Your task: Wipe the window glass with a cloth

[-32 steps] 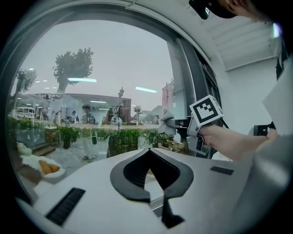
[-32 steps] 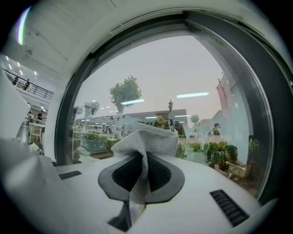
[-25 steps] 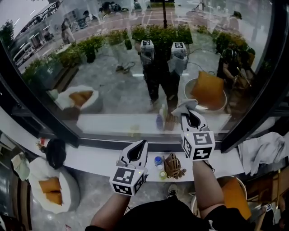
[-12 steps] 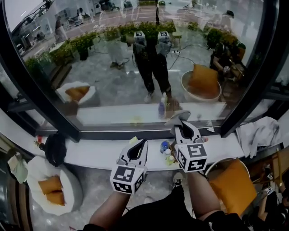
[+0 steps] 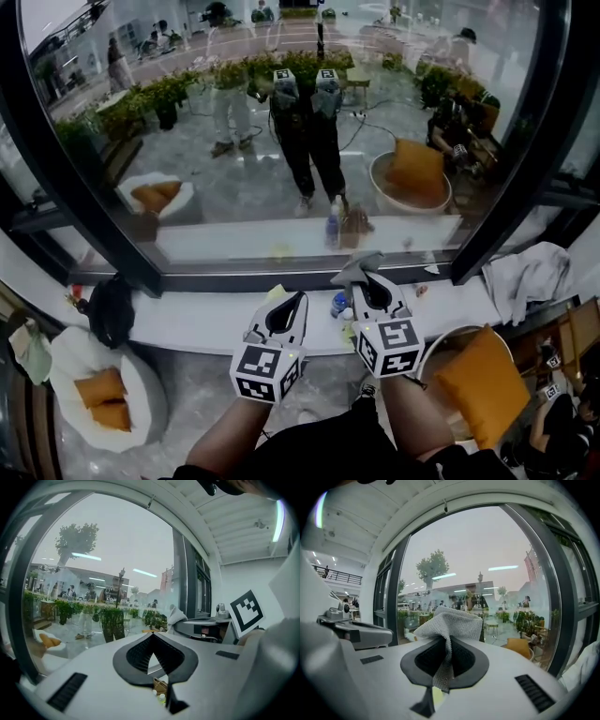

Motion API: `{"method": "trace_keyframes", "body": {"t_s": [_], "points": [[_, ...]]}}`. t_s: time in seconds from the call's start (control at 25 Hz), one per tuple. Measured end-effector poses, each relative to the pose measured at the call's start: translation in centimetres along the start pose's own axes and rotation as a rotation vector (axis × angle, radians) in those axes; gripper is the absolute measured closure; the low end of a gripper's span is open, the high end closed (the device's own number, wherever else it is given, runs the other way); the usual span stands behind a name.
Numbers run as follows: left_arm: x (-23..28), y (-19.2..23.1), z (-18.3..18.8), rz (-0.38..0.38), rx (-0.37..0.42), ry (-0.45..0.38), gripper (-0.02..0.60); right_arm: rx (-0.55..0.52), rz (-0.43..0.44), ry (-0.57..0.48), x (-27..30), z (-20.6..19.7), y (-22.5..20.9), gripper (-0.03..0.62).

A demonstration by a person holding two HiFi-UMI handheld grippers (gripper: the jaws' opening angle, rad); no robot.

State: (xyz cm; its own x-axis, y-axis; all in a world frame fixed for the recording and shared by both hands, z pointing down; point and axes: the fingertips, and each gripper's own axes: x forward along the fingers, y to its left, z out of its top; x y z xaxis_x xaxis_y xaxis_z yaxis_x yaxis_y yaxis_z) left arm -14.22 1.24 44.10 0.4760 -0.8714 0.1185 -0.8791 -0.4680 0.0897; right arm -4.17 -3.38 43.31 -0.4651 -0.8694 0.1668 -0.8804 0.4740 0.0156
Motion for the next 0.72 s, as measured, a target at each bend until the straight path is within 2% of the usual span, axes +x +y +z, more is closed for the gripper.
{"method": "trace_keyframes", "body": {"t_s": [0.72], "points": [[1.8,-0.4,0.1,0.007,-0.007,-0.002,0.574,-0.002,0.012,-0.004,0.0,-0.3,-1.1,0.554]]}}
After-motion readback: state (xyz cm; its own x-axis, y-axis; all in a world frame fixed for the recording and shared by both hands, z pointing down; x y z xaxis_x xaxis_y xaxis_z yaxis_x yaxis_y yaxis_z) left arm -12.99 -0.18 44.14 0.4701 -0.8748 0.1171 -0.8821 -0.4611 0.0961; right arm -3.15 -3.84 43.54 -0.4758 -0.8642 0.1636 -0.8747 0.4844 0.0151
